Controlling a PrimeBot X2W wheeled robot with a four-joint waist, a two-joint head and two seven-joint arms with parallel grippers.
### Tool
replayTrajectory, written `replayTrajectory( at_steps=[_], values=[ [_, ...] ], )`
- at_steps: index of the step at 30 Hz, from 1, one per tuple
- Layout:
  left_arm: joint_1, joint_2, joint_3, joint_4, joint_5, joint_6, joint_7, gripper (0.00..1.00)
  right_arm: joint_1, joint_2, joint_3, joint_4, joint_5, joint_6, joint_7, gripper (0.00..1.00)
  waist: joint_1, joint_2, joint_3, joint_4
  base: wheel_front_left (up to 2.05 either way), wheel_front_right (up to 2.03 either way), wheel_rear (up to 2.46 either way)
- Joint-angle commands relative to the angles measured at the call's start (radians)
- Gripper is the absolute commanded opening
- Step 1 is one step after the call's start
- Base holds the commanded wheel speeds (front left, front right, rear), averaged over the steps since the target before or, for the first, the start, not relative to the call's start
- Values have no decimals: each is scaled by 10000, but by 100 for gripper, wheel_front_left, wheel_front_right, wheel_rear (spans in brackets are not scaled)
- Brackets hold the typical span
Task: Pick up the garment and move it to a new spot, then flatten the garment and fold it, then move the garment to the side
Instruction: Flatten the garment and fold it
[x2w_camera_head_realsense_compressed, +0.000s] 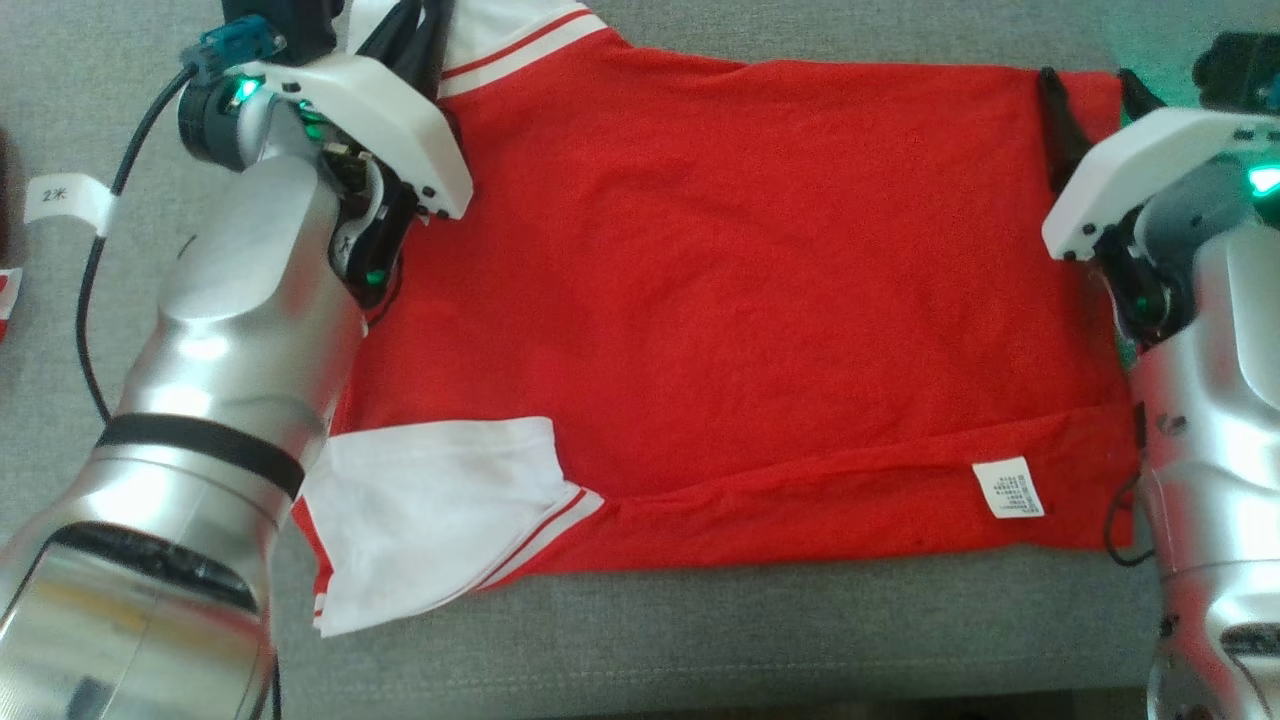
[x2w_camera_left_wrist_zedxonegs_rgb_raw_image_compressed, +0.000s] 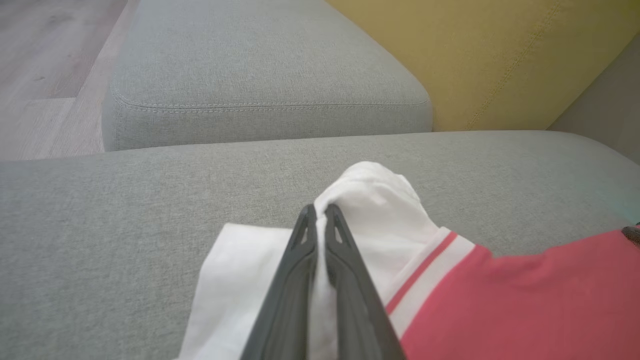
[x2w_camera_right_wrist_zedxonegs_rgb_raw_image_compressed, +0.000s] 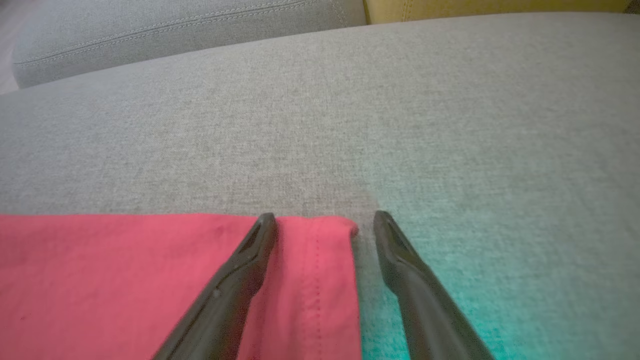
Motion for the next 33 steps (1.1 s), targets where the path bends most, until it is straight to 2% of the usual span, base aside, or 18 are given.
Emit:
replayTrajectory(
  at_steps=[1,2,8,13,20,28,33],
  values=[
    [-261,504,44,-400,-172,3,-124,0,-192,72,199,-66,70,73,69,34,0,0,4,25,0,0,0],
    [-244,584,-54,-490,-298,3,-146,0,-237,78,214,2,136,73,-8,0,0,0,1,37,0,0,0],
    [-107,988,-299,-872,-770,3,-258,0,-280,123,254,57,436,73,-429,0,0,0,-130,80,0,0,0],
    [230,1376,-60,-1715,-838,3,-300,0,-41,0,295,-685,927,73,-1163,0,0,0,-405,131,0,0,0],
    [1367,1555,676,-3335,-194,80,-304,0,884,-186,430,-2033,1544,73,-1440,0,0,0,-743,226,0,0,0],
    [3405,1683,1265,-5902,975,572,-305,0,2618,-132,238,-3764,2105,73,-1150,0,0,0,-1122,378,0,0,0],
    [5081,1798,1298,-7443,1558,871,-305,0,3910,69,152,-4713,2270,73,-720,0,0,0,-1293,454,0,0,0]
  ],
)
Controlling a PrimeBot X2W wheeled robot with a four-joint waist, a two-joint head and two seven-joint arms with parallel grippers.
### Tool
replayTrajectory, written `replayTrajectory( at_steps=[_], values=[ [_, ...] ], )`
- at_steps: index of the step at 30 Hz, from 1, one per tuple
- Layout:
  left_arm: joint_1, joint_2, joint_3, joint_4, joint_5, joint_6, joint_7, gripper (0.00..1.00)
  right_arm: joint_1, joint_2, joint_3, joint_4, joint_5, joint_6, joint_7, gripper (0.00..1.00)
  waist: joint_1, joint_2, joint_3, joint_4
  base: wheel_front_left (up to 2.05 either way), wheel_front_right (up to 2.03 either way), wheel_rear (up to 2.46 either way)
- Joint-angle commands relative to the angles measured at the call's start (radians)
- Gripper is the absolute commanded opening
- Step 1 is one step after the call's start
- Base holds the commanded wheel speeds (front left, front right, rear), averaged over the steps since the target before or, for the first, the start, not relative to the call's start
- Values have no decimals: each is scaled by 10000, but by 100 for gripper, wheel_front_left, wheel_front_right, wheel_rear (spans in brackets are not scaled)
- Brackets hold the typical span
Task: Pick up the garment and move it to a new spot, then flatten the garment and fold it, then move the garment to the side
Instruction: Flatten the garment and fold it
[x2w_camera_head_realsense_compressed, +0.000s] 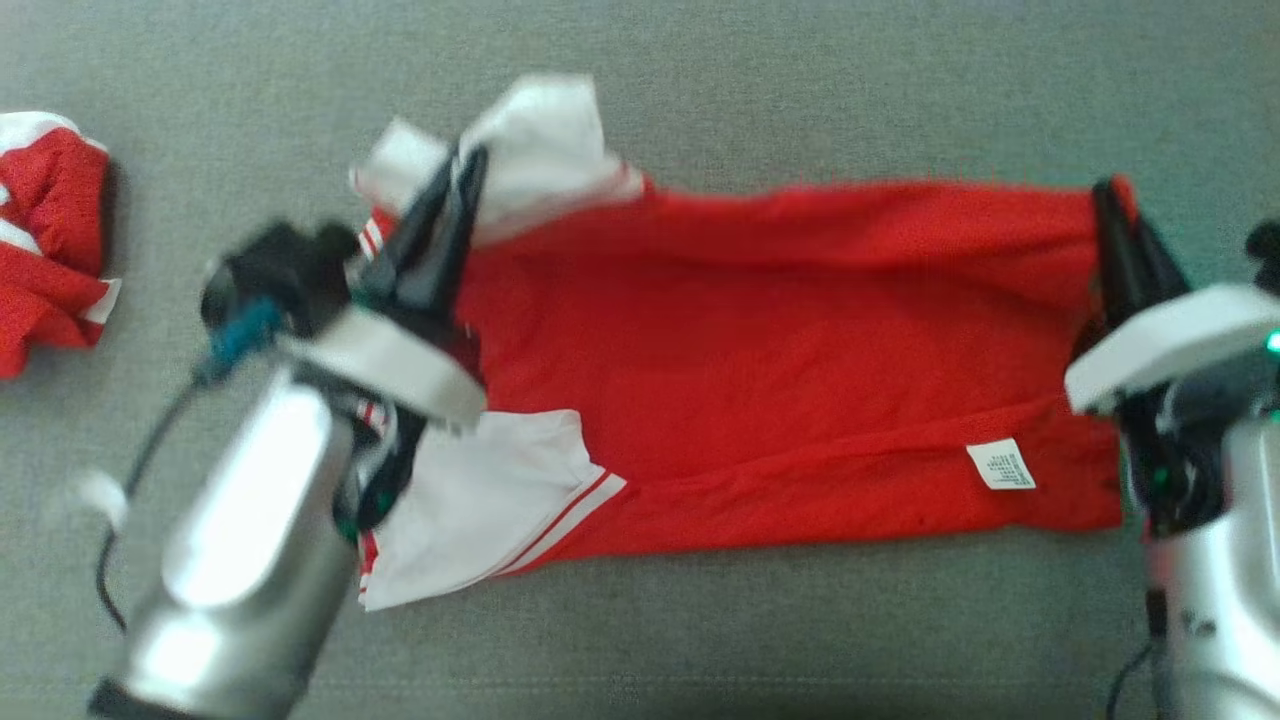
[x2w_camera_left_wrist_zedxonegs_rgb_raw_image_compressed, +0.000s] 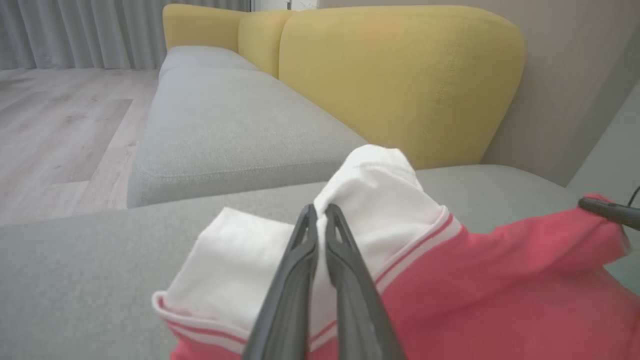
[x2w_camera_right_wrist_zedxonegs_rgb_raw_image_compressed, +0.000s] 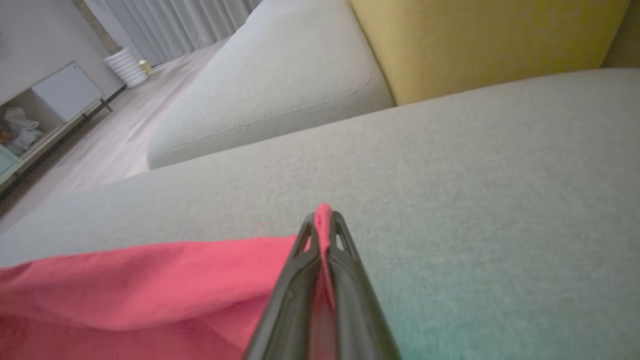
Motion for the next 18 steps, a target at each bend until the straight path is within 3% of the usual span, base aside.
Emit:
replayTrajectory(
  at_steps=[1,8,18],
  values=[
    [247,406,389,-577,203,146,-89,0,267,112,142,-574,52,73,26,0,1,0,-39,33,0,0,0],
    [2081,419,107,-954,88,354,-89,0,1586,481,-96,-1197,-106,73,18,0,1,0,-139,69,0,0,0],
    [3136,222,-177,-683,-325,477,180,0,2479,692,-299,-1466,-487,73,-74,0,1,0,-341,-12,0,0,0]
  ],
)
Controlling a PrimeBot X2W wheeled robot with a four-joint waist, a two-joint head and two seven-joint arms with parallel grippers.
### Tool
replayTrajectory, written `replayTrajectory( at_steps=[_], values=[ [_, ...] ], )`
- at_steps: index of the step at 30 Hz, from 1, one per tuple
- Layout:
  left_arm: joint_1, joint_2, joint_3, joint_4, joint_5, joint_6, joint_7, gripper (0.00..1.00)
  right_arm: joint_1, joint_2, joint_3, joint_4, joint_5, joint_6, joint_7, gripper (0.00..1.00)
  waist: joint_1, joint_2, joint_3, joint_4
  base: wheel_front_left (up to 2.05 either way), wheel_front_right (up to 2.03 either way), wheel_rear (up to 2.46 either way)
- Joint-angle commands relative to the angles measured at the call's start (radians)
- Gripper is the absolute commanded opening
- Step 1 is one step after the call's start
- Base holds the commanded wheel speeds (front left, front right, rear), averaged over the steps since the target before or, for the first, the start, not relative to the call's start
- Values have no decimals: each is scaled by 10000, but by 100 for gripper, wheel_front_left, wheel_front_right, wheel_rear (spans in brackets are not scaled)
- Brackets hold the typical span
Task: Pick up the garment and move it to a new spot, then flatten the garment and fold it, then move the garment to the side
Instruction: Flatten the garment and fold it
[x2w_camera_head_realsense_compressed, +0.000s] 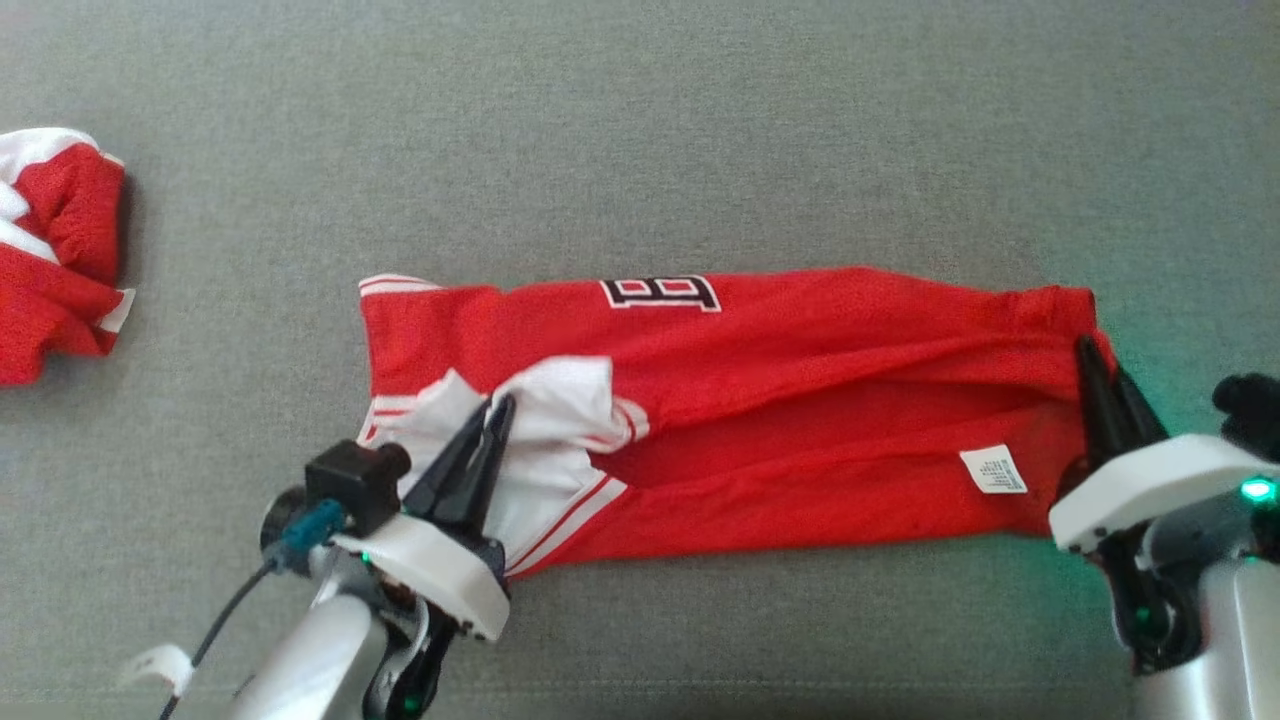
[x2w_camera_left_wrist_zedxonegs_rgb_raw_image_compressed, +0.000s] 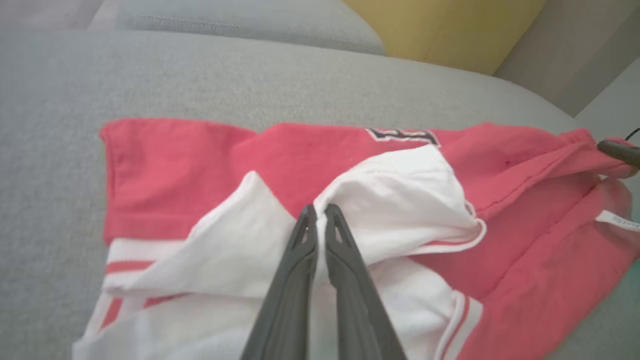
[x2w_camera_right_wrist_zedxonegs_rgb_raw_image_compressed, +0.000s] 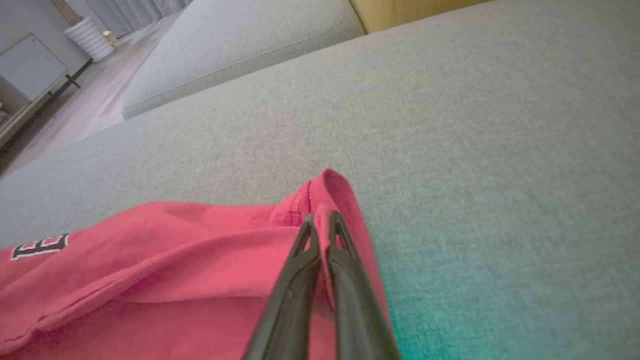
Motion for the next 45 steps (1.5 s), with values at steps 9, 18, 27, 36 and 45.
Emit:
replayTrajectory(
  at_steps=[9,18,27,36,45],
  values=[
    [197,65,257,299,-143,298,83,100,799,65,165,-623,-190,73,-231,100,0,0,-349,75,0,0,0],
    [566,112,1287,-737,75,1074,-311,100,1506,92,609,-2362,-967,73,-1220,100,0,0,-940,58,0,0,0],
    [1166,279,2683,-2327,812,1658,-334,100,1418,99,1283,-3349,-1792,73,-1486,100,0,0,-1575,60,0,0,0],
    [1990,418,2893,-2808,1188,1826,-335,100,1907,100,1478,-3524,-2034,73,-1565,100,0,0,-1892,22,0,0,0],
    [2274,468,2817,-2850,1269,1913,-336,100,2059,100,1449,-3501,-2016,73,-1657,100,0,0,-1935,-12,0,0,0]
  ],
)
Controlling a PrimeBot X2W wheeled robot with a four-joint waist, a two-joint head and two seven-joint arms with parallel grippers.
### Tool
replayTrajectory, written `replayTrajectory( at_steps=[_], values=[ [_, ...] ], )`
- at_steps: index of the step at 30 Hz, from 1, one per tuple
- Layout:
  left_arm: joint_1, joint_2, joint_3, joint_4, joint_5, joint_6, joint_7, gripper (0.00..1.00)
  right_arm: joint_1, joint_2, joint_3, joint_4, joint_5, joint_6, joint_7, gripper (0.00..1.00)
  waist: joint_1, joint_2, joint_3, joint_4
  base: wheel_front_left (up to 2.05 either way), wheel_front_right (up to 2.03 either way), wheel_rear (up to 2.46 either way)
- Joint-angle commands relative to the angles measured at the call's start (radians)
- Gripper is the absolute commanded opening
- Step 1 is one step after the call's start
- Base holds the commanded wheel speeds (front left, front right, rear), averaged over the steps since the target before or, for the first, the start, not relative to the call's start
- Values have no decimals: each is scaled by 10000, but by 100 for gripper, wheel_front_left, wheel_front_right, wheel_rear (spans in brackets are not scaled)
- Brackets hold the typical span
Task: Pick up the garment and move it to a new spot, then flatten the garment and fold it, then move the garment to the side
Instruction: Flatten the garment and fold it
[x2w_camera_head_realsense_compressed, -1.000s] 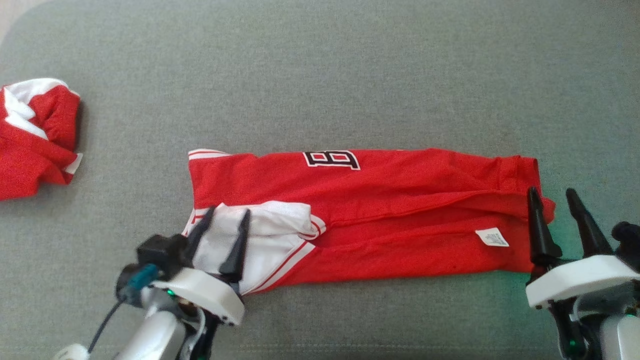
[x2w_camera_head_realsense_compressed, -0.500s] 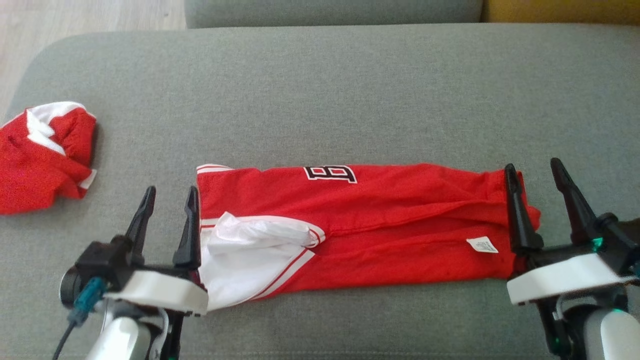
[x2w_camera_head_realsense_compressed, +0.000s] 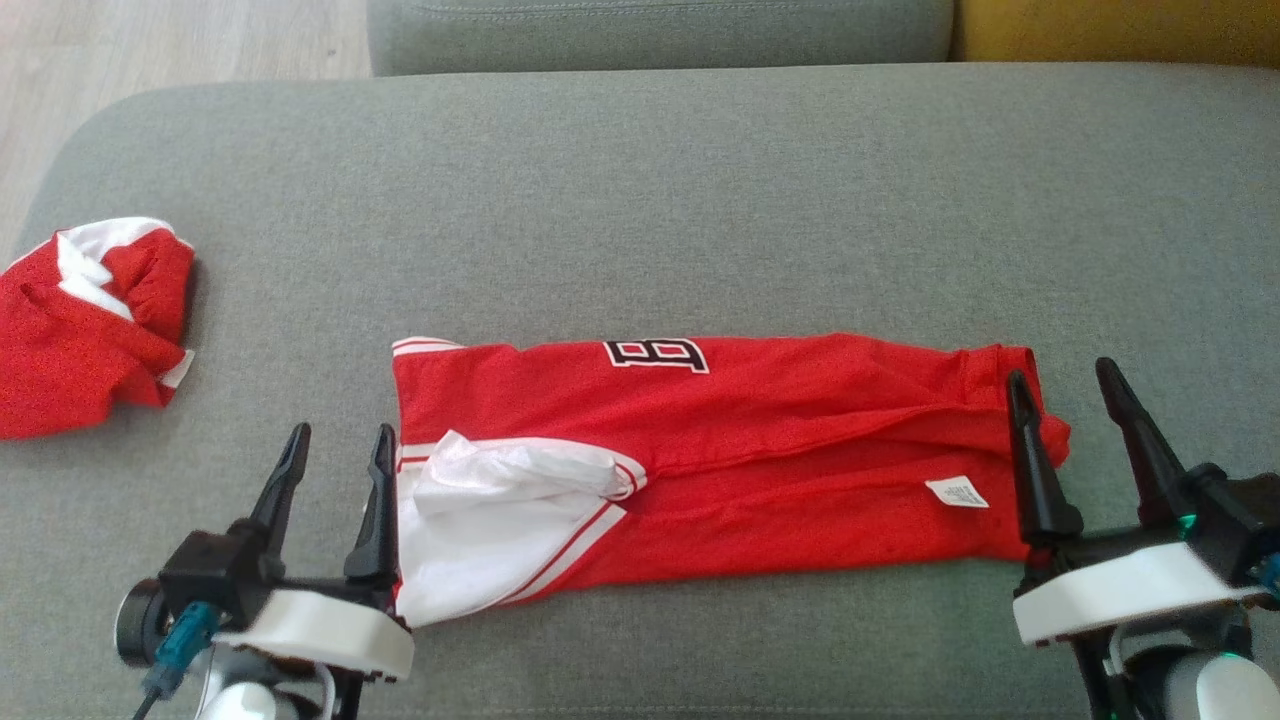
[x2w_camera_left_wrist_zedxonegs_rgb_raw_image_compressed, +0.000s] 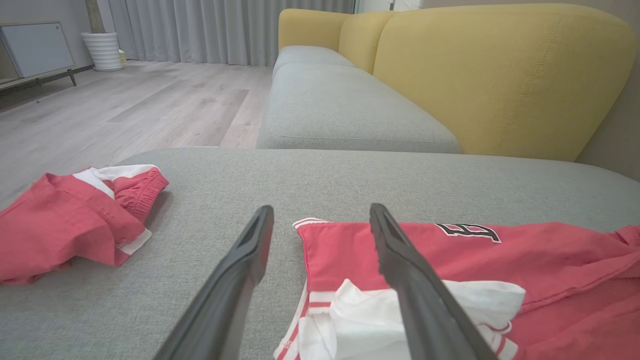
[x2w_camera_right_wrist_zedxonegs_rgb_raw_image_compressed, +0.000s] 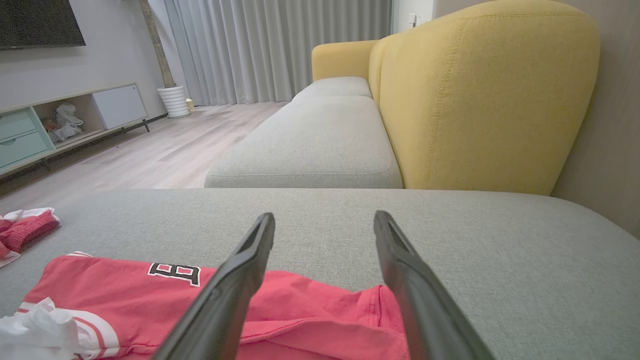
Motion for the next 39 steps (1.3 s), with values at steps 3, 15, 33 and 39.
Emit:
replayTrajectory(
  at_steps=[3,15,33,39],
  values=[
    [-338,220,376,-369,38,75,-121,100,-201,-53,240,-323,54,73,-152,100,1,0,20,-3,0,0,0],
    [-729,78,318,-343,-48,-18,-121,100,-743,-53,-401,1023,571,73,23,100,1,0,464,86,0,0,0],
    [-1548,-380,456,-206,253,-694,-122,100,-1980,-53,-1469,3587,1411,73,2087,100,1,0,1760,337,0,0,0],
    [-1610,-517,617,-104,402,-892,-122,100,-1219,-53,-1355,3115,1986,73,3268,100,1,0,1845,338,0,0,0]
  ],
)
